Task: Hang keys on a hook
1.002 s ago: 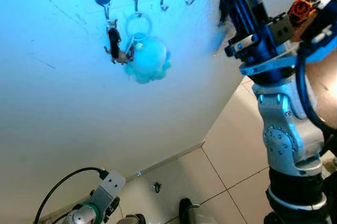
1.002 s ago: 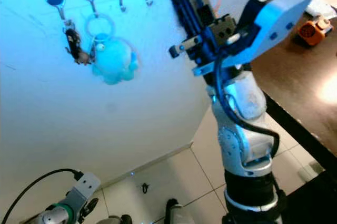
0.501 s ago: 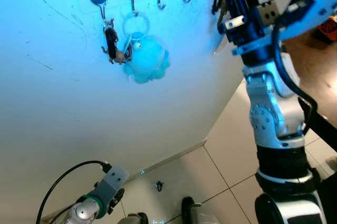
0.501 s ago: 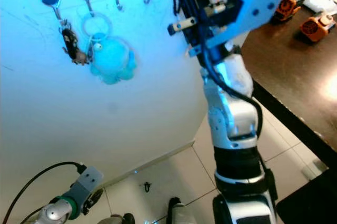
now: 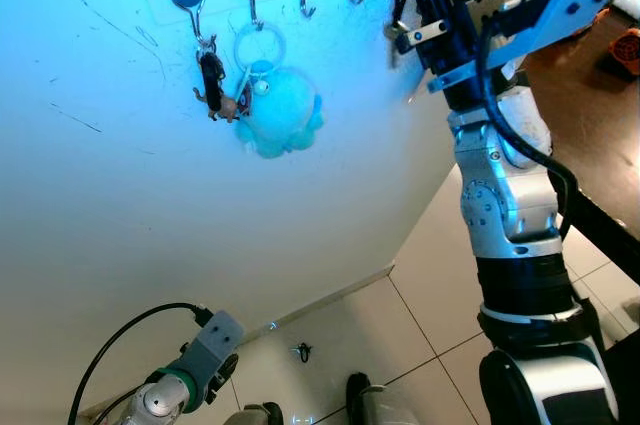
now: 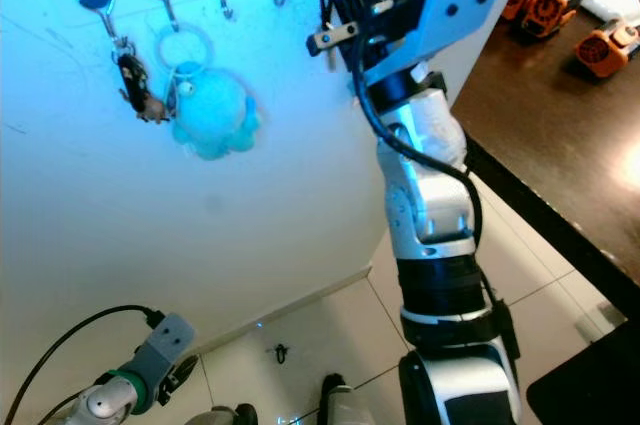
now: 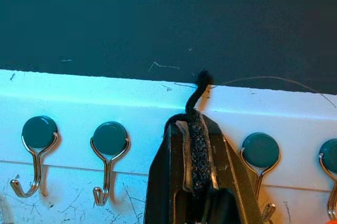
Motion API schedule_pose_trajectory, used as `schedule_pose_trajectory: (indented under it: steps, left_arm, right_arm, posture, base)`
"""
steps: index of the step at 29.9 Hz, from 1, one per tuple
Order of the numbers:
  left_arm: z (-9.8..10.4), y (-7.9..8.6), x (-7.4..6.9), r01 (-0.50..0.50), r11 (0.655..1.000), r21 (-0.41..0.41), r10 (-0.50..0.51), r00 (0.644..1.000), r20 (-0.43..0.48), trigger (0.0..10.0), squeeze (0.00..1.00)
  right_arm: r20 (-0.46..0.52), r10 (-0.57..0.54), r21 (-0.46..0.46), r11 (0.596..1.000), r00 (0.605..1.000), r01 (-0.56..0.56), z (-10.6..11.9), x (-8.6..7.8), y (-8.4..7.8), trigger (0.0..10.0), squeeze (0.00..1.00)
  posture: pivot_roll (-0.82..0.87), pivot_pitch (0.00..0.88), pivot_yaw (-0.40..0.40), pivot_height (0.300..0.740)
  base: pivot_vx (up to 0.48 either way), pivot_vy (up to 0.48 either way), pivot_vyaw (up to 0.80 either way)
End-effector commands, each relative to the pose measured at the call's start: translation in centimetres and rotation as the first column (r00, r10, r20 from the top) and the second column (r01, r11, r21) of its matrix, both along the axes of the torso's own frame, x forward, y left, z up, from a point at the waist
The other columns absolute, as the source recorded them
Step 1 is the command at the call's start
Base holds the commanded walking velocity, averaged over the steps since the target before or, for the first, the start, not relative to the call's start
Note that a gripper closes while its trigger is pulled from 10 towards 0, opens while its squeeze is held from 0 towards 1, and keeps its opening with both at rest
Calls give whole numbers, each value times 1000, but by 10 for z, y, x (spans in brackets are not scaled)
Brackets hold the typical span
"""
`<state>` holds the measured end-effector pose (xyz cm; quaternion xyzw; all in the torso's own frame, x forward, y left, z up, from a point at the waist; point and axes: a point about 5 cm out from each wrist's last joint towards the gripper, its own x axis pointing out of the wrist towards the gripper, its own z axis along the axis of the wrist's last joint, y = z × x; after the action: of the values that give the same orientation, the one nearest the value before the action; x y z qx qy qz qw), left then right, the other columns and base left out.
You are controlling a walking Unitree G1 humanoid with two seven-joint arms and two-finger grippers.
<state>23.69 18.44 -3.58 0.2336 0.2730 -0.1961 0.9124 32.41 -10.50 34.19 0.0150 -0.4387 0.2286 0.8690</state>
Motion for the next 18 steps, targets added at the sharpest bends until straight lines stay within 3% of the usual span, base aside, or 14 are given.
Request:
schedule_pose_trajectory:
  steps: [1, 10, 18]
  left_arm:
    - [-6, 3, -8, -8, 1000, -3, 8, 999, -31, 10000, 0]
    - [-4, 3, -6, -5, 1000, -1, 5, 1000, -23, 10000, 0]
    - [-3, 3, -5, -2, 1000, -4, 2, 1000, -19, 10000, 0]
  right_arm:
    - [-24, 10, -25, 1000, 1000, -10, -6, 3, 5, 10000, 0]
    - [-81, -21, -71, 997, 997, 15, -24, 14, 8, 10000, 0]
    - [-158, -89, -104, 992, 983, 73, -58, 22, 3, 10000, 0]
  posture:
    - [-61, 158, 70, 740]
    - [-61, 154, 70, 740]
    - [-63, 154, 74, 740]
  base:
    - [0, 0, 0]
    - [0, 0, 0]
    - [0, 0, 0]
